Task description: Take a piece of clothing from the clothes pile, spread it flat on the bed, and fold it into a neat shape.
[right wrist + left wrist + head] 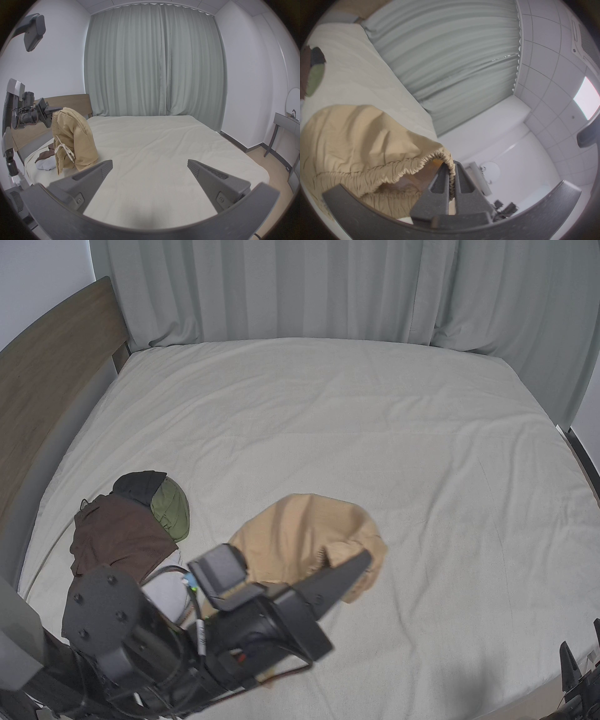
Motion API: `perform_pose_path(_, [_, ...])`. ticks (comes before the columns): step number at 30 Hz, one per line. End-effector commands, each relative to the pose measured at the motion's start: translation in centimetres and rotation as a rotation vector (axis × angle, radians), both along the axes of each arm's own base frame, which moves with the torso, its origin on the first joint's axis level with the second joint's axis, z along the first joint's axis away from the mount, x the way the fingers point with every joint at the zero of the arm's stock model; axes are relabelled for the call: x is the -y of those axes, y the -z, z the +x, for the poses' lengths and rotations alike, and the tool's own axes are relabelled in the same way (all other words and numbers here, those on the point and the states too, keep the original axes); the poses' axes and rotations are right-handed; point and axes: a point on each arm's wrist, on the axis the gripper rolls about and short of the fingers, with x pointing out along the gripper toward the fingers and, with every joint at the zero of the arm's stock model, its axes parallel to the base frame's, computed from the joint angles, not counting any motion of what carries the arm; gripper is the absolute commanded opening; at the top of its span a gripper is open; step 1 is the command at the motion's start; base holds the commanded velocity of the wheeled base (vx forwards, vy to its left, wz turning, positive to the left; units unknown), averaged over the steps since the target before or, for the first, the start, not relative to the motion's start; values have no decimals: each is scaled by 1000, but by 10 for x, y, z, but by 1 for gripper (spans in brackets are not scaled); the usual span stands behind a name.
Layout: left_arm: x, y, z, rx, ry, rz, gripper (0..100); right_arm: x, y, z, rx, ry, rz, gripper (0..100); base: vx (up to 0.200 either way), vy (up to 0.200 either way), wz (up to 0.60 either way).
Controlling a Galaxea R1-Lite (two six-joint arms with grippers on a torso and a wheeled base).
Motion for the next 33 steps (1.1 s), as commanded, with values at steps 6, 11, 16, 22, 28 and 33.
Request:
perform_pose_path(6, [57,-57,-31,28,292,-266,0,0,5,1,-10,0,0,100,0,0,0])
perform_pose_path(11, [46,-95,-6,69,218,-396,0,0,5,1,-8,0,0,100,0,0,0])
perform_pose_path(16, [33,-81,23,36,91,-332,0,0,5,1,-10,0,0,100,0,0,0])
perform_pose_path(22, [12,-28,47,-18,-42,-140,0,0,5,1,-10,0,0,100,0,0,0])
perform_pose_path(28, [-13,19,55,-10,-116,43,0,0,5,1,-10,2,0,100,0,0,0])
perform_pose_path(33, [-32,28,60,-14,-124,104,0,0,5,1,-10,0,0,100,0,0,0])
